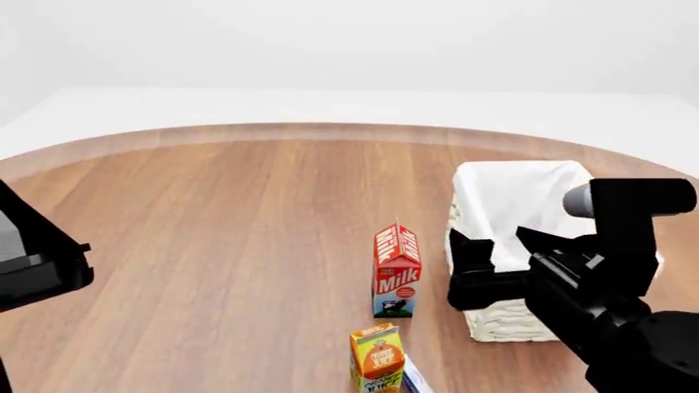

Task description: Pick up the cream cheese box and the butter, and put them in the basket.

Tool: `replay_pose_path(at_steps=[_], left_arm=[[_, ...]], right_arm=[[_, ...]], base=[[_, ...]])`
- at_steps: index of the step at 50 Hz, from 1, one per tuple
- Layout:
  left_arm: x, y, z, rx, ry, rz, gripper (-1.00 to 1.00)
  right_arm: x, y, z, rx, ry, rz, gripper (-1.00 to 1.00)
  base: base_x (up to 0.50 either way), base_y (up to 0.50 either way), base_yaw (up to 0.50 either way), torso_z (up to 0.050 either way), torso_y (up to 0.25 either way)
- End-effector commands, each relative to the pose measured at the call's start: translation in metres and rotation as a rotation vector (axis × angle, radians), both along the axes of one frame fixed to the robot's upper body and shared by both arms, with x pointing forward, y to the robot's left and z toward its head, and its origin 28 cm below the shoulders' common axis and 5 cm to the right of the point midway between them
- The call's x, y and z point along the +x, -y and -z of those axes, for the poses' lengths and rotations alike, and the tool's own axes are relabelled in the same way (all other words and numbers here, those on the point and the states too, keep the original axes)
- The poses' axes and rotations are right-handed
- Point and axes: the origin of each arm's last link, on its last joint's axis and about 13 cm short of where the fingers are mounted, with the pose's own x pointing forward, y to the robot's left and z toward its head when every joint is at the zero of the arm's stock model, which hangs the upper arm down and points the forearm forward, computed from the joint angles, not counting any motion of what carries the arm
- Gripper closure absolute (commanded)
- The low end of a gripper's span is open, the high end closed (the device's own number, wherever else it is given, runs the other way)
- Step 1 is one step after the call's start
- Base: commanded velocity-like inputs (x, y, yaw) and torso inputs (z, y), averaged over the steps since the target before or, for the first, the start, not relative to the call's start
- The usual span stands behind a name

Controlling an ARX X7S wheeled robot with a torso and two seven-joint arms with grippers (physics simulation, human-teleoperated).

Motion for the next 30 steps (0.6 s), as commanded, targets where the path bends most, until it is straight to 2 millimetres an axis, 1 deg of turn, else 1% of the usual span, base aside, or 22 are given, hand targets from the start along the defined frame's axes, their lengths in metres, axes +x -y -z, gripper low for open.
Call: replay_pose_path(at_steps=[1,21,22,30], left_arm=[[-0.001,-0.001,0.000,0.016,0.005,-0.010,-1.00],[-0.001,-0.001,0.001,0.020,0.003,-0.009,-1.00],[-0.001,0.000,0.001,0.021,0.001,-0.008,-1.00],[-0.001,0.000,0.002,0.022,0.000,-0.006,-1.00]], right_arm=[[0.009,-0.003,0.013,0.021,-0.056,-0.019,-1.00],[0.014,0.000,0.026,0.008,-0.105,-0.003,-1.00],[0.016,0.001,0.033,0.004,-0.125,0.006,-1.00],[0.016,0.002,0.042,-0.006,-0.154,0.014,-1.00]], base=[[0.00,0.00,0.00,0.000,0.000],[0.00,0.00,0.00,0.000,0.000],[0.00,0.00,0.00,0.000,0.000],[0.00,0.00,0.00,0.000,0.000]])
